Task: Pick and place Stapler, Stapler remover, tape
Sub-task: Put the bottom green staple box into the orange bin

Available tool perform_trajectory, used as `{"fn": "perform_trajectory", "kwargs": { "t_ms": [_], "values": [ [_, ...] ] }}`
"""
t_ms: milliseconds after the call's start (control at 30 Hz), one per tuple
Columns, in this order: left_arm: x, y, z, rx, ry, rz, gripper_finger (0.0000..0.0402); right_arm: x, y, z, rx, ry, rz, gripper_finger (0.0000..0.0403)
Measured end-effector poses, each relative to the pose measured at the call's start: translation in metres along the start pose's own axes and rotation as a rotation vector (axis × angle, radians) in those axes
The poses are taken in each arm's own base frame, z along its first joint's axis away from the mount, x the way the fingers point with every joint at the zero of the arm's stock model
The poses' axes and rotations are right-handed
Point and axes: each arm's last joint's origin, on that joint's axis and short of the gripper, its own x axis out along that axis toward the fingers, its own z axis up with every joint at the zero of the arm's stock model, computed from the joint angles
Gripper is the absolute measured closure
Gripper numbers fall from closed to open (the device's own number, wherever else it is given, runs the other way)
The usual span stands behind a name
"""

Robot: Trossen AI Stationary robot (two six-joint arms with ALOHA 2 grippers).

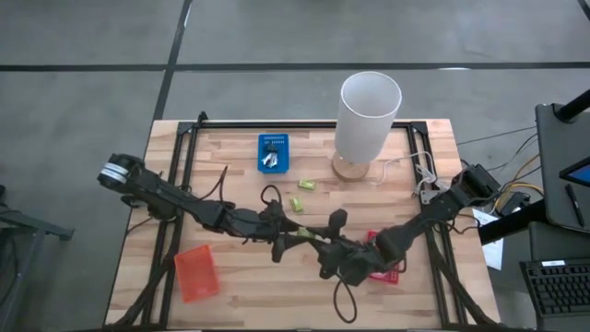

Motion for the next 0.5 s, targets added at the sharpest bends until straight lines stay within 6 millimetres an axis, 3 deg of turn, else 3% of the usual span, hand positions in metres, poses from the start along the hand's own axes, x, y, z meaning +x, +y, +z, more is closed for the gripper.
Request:
{"fn": "perform_trajectory", "kwargs": {
  "t_ms": [500],
  "values": [
    [0.0066, 0.0012, 0.0003, 0.003, -0.034, -0.037, 0.0221, 0.0020, -0.0005, -0.0021, -0.117, 0.006, 0.000, 0.0292]
  ]
}}
